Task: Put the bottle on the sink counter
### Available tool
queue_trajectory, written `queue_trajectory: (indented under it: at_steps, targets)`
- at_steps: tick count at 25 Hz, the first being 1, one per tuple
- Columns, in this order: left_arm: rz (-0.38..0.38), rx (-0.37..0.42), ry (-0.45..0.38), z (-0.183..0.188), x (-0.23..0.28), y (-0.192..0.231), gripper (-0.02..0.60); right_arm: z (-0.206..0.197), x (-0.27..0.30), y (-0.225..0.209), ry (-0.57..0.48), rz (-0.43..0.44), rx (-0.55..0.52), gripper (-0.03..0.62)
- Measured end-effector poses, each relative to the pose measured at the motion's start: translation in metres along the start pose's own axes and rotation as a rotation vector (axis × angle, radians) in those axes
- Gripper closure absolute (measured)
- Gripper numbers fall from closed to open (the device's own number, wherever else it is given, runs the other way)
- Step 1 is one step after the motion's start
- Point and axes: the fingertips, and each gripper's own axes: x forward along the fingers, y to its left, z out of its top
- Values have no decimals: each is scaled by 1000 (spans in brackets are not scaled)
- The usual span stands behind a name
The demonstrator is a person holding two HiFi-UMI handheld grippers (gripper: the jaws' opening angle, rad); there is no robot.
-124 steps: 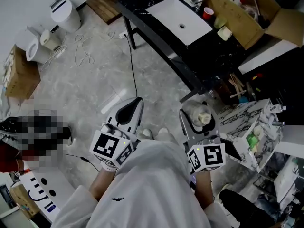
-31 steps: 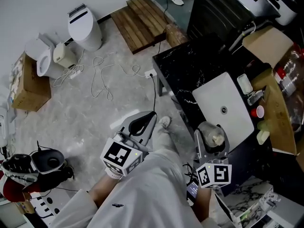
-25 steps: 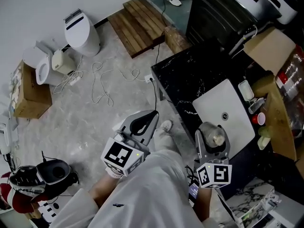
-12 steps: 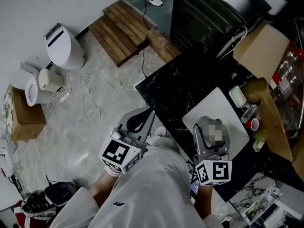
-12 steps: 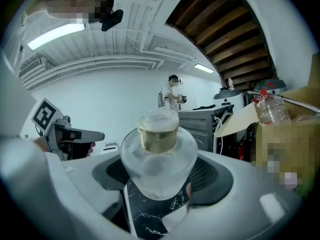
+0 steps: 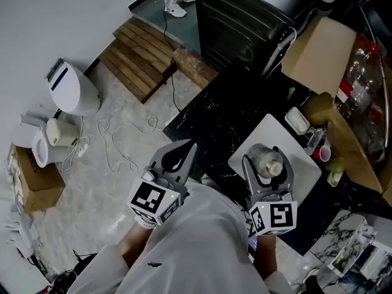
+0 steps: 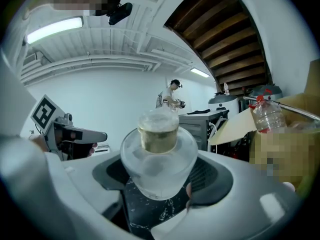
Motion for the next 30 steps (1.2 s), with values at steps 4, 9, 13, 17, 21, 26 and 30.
queue_trajectory:
  at_steps: [4, 9, 13, 17, 21, 26, 30]
  targets:
    - [-39, 6, 3, -1, 14, 1, 574, -2, 5, -10, -6, -43, 5, 250]
    - [-82, -1, 32, -4, 31, 0, 574, -10, 9, -18, 21, -86, 35, 250]
    - [-110, 8, 43, 0, 44, 4, 574, -9, 18, -23, 28, -101, 20, 249]
    - [-131, 16, 64, -1, 53, 7, 574, -12, 23, -29, 33, -129, 43, 250]
    - [-160, 26, 78, 10, 69, 11, 574, -9, 35, -38, 32, -162, 60, 250]
    - [-204, 45, 104, 17, 95, 18, 574, -5, 53, -52, 39, -197, 64, 249]
    - [-248, 64, 126, 20, 118, 19, 574, -3, 70, -63, 48, -214, 47, 250]
